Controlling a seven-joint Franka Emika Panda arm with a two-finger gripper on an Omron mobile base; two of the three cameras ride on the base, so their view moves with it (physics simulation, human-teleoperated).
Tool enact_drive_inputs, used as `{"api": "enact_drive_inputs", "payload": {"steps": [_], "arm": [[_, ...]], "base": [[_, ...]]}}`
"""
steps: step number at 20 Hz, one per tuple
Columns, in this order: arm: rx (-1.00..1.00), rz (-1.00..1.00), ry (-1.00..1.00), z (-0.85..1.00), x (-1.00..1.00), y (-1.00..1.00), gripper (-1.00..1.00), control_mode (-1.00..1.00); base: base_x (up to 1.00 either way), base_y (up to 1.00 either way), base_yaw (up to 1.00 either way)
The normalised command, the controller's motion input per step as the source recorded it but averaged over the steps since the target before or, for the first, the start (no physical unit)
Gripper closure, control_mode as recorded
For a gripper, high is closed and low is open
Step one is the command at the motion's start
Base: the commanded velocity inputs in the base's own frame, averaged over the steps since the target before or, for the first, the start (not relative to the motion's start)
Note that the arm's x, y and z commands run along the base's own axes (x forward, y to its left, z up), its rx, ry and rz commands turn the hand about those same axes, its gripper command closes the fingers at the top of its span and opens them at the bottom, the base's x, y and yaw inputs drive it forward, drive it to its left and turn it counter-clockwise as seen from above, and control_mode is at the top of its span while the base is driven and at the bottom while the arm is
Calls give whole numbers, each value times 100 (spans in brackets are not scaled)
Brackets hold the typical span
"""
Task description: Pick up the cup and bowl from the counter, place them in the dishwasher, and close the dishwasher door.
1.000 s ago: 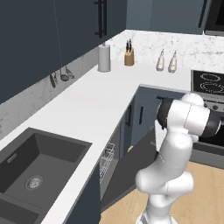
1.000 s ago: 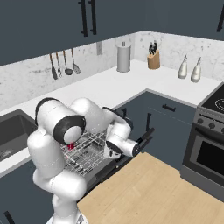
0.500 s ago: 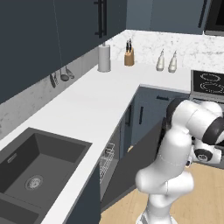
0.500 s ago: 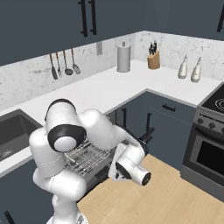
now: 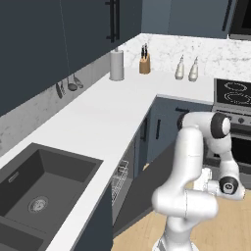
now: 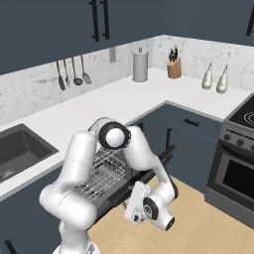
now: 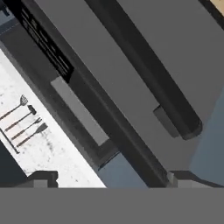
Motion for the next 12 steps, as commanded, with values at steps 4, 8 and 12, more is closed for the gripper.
{"api": "enact_drive_inputs", "payload": {"steps": [4,8,12], "arm": [[10,7,-9,-100,29,-6,-100,-100],[5,4,-10,-100,45,-1,-100,-100],[4,0,-4,-74,78,68,-100,-100]], "base": [[0,0,0],[0,0,0],[0,0,0]]}}
